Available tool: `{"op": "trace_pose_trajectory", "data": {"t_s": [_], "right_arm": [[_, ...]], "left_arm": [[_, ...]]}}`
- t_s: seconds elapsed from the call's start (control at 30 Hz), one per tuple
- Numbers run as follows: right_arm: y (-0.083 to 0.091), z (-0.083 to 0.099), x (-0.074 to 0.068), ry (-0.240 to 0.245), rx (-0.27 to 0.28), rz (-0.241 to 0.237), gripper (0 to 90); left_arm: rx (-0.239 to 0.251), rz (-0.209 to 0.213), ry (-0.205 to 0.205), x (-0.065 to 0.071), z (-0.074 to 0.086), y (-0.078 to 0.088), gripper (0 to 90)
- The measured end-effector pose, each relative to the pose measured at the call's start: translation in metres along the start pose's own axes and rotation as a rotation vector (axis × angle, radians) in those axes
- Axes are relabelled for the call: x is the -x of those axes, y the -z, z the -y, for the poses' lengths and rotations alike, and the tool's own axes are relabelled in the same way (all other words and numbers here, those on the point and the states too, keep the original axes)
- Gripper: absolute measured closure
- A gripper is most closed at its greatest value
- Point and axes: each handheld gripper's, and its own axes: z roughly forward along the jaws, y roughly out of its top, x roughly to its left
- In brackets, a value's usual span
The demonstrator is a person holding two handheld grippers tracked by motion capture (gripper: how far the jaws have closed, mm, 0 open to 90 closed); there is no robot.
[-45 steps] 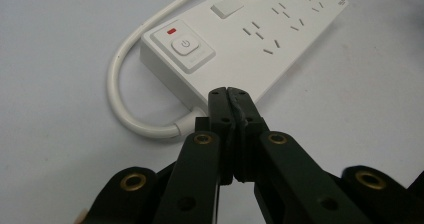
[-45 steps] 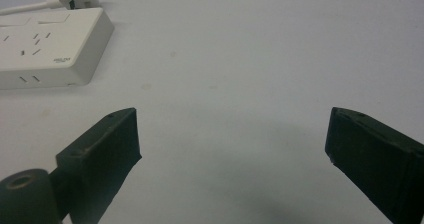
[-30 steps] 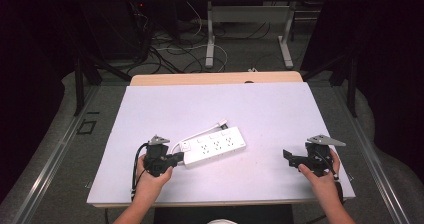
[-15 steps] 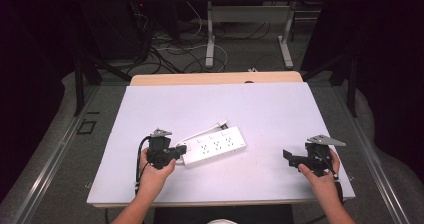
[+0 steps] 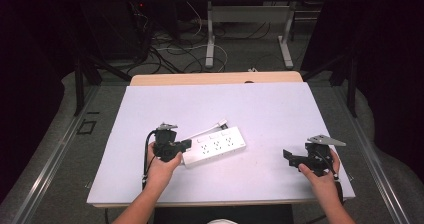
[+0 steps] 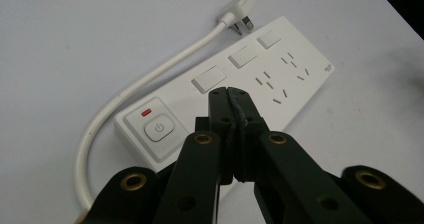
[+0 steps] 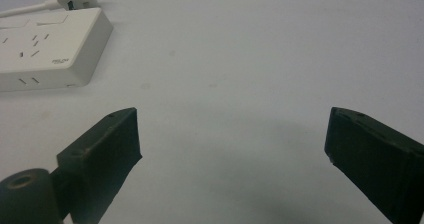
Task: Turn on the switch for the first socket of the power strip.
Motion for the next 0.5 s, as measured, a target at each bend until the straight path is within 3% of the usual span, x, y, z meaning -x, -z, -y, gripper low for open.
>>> {"op": "trace_pose_trajectory", "data": {"t_s": [0.5], "right_arm": [[0.0, 0.0, 0.002, 0.007, -0.008, -0.007, 7.2]], "left_arm": [[0.006, -0.009, 0.051, 0.002, -0.01, -0.02, 89.6]]}}
